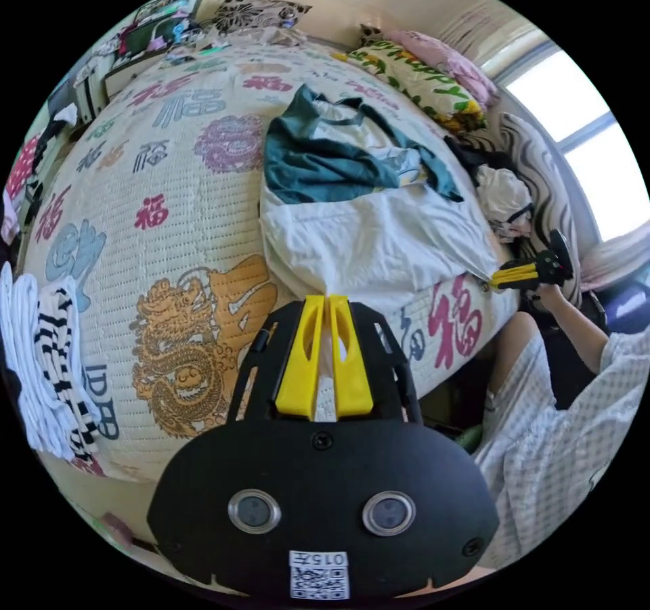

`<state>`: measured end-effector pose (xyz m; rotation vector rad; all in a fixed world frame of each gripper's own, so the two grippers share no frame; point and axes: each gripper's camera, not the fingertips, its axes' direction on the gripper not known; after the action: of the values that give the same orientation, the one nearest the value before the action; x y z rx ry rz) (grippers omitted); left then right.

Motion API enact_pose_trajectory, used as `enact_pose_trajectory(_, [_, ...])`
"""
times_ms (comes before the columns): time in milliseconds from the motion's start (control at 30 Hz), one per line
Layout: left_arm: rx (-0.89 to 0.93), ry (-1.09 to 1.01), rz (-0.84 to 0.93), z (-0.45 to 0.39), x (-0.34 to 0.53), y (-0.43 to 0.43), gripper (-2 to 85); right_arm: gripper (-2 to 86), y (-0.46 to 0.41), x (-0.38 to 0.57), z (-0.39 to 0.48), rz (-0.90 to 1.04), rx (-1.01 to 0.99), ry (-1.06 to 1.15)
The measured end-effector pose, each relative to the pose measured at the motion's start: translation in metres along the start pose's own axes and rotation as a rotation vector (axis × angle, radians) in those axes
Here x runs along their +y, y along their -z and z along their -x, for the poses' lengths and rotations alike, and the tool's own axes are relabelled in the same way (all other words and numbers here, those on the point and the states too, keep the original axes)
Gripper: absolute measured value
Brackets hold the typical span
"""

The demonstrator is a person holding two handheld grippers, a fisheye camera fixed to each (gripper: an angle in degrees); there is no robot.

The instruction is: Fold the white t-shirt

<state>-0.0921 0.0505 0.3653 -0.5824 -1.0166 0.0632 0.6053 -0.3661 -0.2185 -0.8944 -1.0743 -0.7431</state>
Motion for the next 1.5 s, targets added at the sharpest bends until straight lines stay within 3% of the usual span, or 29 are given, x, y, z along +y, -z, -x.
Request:
enact_pose_trajectory(167, [0.057, -0.277, -0.046, -0.018, 0.022, 0.049, -0.5, 0.8, 0.030, 0.042, 0.009, -0.019, 0.013, 0.022])
enact_pose_trajectory(367, [0.020, -0.507, 0.161, -0.044, 0.057, 0.056, -0.6, 1.0, 0.034, 0.077, 0.033, 0.077, 0.013, 0.069])
enact_pose_trajectory(500, [-0.141, -0.680, 0.358, -0.073, 0.071, 0.042, -0.5, 2.6, 0.022, 0.080, 0.040, 0.142, 0.050, 0.054])
enact_pose_trajectory(700, [-0.202, -0.718, 0.661, -0.072, 0.078, 0.038, -0.7, 4.8, 0.036, 0.089, 0.022, 0.190, -0.071, -0.021])
enact_pose_trajectory(767, [-0.209, -0.674, 0.638, -0.066, 0.076, 0.047, -0.8, 4.8, 0.049, 0.091, 0.013, 0.143, -0.106, -0.064])
enact_pose_trajectory(933, [-0.003, -0.466, 0.219, -0.060, 0.033, 0.082, -0.8, 1.8, 0.070, 0.067, 0.003, -0.024, -0.156, -0.074])
enact_pose_trajectory(1000, [-0.039, -0.401, 0.163, -0.059, 0.017, 0.076, -0.8, 0.4, 0.063, 0.043, 0.007, 0.006, -0.203, -0.037])
enact_pose_trajectory(1100, [-0.118, -0.355, 0.256, -0.051, 0.000, 0.057, -0.8, -0.3, 0.050, 0.030, 0.015, 0.129, -0.151, -0.005])
enact_pose_trajectory(1233, [0.090, -0.447, 0.631, -0.047, 0.014, 0.045, -0.7, -0.4, 0.045, 0.040, 0.021, 0.299, -0.197, 0.050])
enact_pose_trajectory(1300, [0.103, -0.477, 0.701, -0.048, 0.024, 0.057, -0.5, 0.0, 0.058, 0.051, 0.017, 0.298, -0.220, 0.023])
enact_pose_trajectory(1367, [0.100, -0.464, 0.674, -0.046, 0.025, 0.077, -0.2, 0.8, 0.079, 0.054, 0.008, 0.204, -0.275, -0.029])
enact_pose_trajectory(1500, [0.002, -0.323, 0.302, -0.041, -0.016, 0.130, 5.0, 7.4, 0.145, 0.030, -0.022, -0.108, -0.274, -0.145])
